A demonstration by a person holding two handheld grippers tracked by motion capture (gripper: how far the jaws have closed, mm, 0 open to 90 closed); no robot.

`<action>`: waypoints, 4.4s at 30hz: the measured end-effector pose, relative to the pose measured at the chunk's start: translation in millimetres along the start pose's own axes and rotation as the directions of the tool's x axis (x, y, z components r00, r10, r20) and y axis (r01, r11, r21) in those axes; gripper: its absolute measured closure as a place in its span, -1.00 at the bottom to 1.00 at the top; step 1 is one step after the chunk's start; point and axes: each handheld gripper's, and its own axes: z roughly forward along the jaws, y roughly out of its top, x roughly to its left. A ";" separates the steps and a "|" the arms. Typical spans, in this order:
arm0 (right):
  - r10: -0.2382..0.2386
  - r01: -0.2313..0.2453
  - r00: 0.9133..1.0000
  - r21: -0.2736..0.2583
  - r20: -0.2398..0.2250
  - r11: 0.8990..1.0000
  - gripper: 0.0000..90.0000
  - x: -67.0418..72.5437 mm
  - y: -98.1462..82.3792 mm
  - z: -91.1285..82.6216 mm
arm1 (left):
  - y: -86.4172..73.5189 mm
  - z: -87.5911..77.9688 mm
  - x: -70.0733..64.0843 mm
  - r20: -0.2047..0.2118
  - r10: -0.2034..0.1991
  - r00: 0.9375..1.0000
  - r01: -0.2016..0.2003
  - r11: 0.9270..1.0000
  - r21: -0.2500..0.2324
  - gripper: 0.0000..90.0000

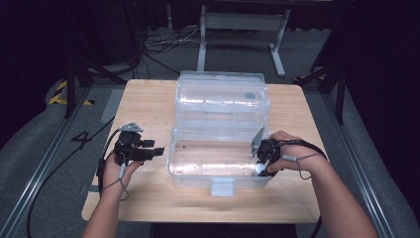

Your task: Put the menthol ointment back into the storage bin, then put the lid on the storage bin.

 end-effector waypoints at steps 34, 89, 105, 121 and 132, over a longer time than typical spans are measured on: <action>0.070 -0.048 0.996 -0.324 0.056 0.945 0.09 1.8 -12.0 -53.5 | 4.0 -7.2 -8.5 0.009 0.046 0.999 -0.046 0.997 -0.056 -0.06; 0.307 -0.202 0.948 -0.574 0.091 0.794 0.75 -80.7 32.9 -101.0 | 0.3 -15.5 -67.9 0.258 0.258 0.931 -0.259 0.965 -0.030 0.22; 0.310 -0.207 0.947 -0.582 0.082 0.787 0.75 -77.4 32.7 -100.2 | -0.2 7.7 -85.0 0.301 0.299 0.906 -0.329 0.943 0.054 0.28; 0.322 -0.209 0.942 -0.586 0.095 0.783 0.74 -72.0 32.8 -99.7 | -2.0 21.9 -92.2 0.334 0.302 0.893 -0.359 0.925 0.122 0.40; 0.321 -0.198 0.941 -0.586 0.111 0.786 0.73 -65.7 33.2 -99.9 | -1.4 25.8 -94.2 0.320 0.301 0.898 -0.358 0.924 0.136 0.59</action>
